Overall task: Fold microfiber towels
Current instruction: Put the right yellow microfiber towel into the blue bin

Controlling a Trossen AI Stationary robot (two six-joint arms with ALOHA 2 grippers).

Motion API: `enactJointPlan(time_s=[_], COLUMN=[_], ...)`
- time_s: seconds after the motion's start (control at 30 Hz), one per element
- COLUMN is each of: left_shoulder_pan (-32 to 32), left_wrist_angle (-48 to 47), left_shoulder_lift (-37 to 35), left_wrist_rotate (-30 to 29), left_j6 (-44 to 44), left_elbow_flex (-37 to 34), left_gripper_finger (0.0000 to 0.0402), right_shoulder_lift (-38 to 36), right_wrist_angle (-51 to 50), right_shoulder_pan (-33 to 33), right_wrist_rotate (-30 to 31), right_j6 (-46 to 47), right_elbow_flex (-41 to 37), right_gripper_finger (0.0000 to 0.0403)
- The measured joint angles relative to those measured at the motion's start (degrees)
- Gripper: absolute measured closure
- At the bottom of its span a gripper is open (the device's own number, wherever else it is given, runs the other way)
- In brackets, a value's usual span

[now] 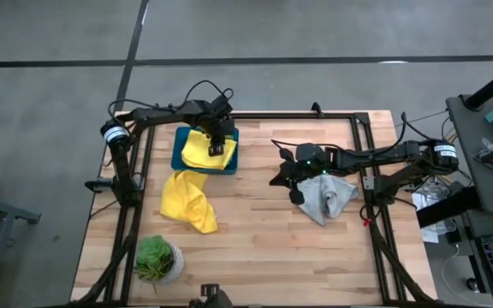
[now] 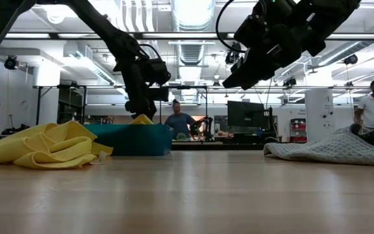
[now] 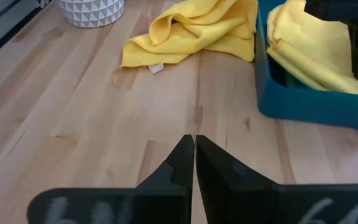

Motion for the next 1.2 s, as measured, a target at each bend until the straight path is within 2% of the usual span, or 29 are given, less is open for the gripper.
enactJointPlan(time_s=[0.17,0.3,0.43,0.6,0.9,1.03,1.2], left_shoulder_pan=[0.0,0.0,-0.05,0.04,0.0,0.0,-0.15], left_wrist_angle=[-0.02,-0.43,-1.38,-1.66,-1.62,-1.61,-1.81], left_shoulder_lift=[0.0,-0.07,-1.75,-4.13,-4.17,-4.56,-6.78], left_wrist_rotate=[-0.02,-1.09,-7.38,-11.23,-11.86,-11.67,-11.5], left_j6=[-0.04,-0.06,-0.04,-3.94,-8.66,-9.17,-10.8], left_elbow_flex=[-0.09,0.0,0.0,0.02,-0.11,0.07,0.24], left_gripper_finger=[0.0395,0.0398,0.04,0.0401,0.0401,0.0379,0.0322], right_shoulder_lift=[0.0,0.0,0.0,0.01,0.0,0.0,0.0], right_wrist_angle=[-0.01,-0.11,-0.63,-0.72,-0.74,-0.98,-1.6], right_shoulder_pan=[0.0,0.0,-0.01,0.0,0.0,0.0,0.0], right_wrist_rotate=[0.15,2.28,3.63,3.61,4.46,4.44,4.44], right_j6=[-0.42,-0.51,-0.63,-0.66,-1.6,-1.51,-1.55], right_elbow_flex=[0.0,0.0,-0.03,-0.03,-0.03,-0.03,-0.03], right_gripper_finger=[0.0394,0.0394,0.0394,0.0394,0.0394,0.0394,0.0394])
